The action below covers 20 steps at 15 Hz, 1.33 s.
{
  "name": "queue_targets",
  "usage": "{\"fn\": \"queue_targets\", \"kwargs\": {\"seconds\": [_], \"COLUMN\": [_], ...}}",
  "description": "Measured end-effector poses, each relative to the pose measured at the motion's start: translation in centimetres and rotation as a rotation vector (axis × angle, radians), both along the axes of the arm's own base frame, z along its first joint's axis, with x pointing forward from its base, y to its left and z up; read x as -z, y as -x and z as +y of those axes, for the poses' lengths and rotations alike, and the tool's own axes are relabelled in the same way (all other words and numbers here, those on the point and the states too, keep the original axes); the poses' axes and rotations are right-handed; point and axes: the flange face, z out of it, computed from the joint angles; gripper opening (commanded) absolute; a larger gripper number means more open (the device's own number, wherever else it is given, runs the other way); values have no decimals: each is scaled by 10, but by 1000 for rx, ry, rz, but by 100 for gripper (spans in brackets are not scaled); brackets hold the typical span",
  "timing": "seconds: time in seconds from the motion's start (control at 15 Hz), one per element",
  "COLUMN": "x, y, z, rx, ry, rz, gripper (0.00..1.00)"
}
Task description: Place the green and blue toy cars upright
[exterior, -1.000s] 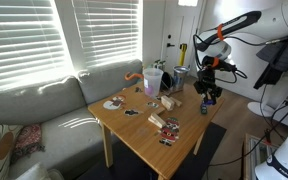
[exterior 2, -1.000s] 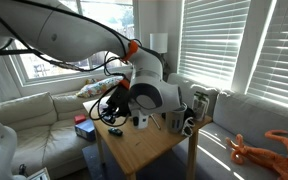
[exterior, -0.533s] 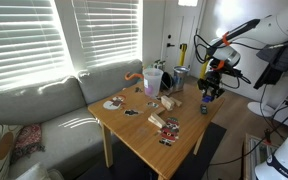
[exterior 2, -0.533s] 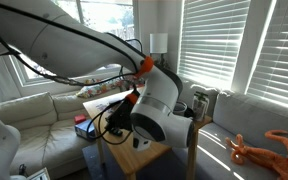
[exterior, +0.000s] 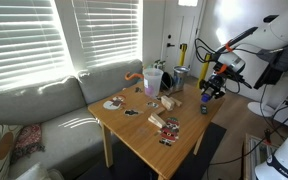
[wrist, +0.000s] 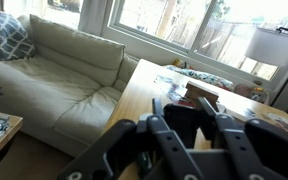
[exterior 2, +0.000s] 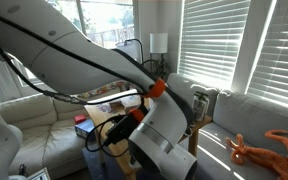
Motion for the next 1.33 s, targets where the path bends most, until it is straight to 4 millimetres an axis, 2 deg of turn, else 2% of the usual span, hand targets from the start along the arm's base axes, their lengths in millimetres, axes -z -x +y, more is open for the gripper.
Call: {"fn": "queue_targets", "kwargs": {"seconds": [0.07,0.13,0.4,0.6,1.07,1.33], "x": [0,0,2,10,27,43], "y": [-1,-1,0,11,51,56], "z": [1,2,-2,-19,-58,-72], "rx": [-3,-5,5,43,119,136], "ry": [0,1,0,-17,-160,-236], "rz": [-1,-1,4,12,-22,-30], "gripper": [37,12,12,12,12,12]}}
